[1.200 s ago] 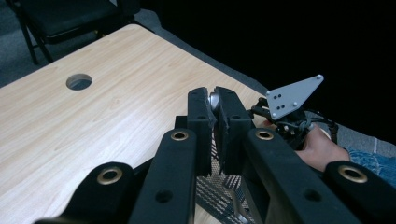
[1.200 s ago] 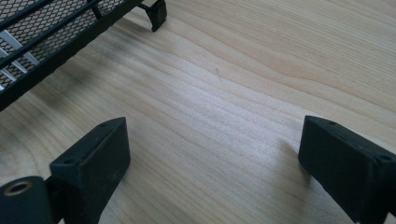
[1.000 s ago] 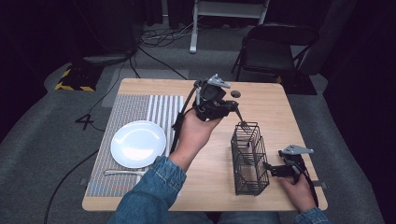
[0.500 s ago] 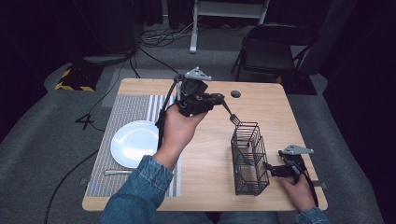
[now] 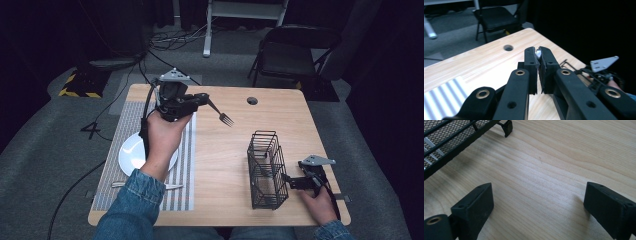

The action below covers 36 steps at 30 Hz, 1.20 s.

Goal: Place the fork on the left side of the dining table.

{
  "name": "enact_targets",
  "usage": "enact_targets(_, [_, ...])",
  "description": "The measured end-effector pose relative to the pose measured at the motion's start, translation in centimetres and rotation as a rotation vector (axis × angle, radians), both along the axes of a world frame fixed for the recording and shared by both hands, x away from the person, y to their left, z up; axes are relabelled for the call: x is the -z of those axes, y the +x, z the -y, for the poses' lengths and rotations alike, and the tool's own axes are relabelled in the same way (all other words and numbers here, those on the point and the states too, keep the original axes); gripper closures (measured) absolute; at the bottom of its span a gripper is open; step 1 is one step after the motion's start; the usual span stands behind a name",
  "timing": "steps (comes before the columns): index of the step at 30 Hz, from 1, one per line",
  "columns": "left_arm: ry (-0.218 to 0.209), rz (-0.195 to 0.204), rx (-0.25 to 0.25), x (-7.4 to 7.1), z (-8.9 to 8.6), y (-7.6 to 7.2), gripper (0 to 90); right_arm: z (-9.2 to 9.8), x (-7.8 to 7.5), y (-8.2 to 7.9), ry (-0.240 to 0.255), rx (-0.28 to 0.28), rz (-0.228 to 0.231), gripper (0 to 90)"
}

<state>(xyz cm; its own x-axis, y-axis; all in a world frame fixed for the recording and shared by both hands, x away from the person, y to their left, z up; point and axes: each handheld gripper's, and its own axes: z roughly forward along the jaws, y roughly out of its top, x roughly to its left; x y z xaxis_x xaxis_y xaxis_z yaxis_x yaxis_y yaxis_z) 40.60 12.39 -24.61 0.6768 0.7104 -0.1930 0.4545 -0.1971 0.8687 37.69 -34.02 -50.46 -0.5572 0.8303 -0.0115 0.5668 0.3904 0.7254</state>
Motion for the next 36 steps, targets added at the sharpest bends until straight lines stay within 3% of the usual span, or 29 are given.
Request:
enact_targets(8, [0.010, -0.006, -0.053, 0.3, -2.7, 0.8, 85.7, 0.0, 0.0, 0.0, 0.000, 0.001, 0.000, 9.1])
enact_targets(15, [0.017, -0.015, -0.114, 1.7, -6.2, 1.9, 85.7, 0.0, 0.0, 0.0, 0.000, 0.005, 0.001, 9.1])
enact_targets(27, [0.032, -0.037, -0.134, 3.2, -9.8, 2.9, 85.7, -0.1, 0.0, 0.0, 0.001, 0.011, 0.001, 9.1])
enact_targets(36, [0.038, -0.087, -0.149, 6.2, -12.0, 4.6, 85.7, -0.1, 0.0, 0.0, 0.001, 0.013, 0.001, 9.1])
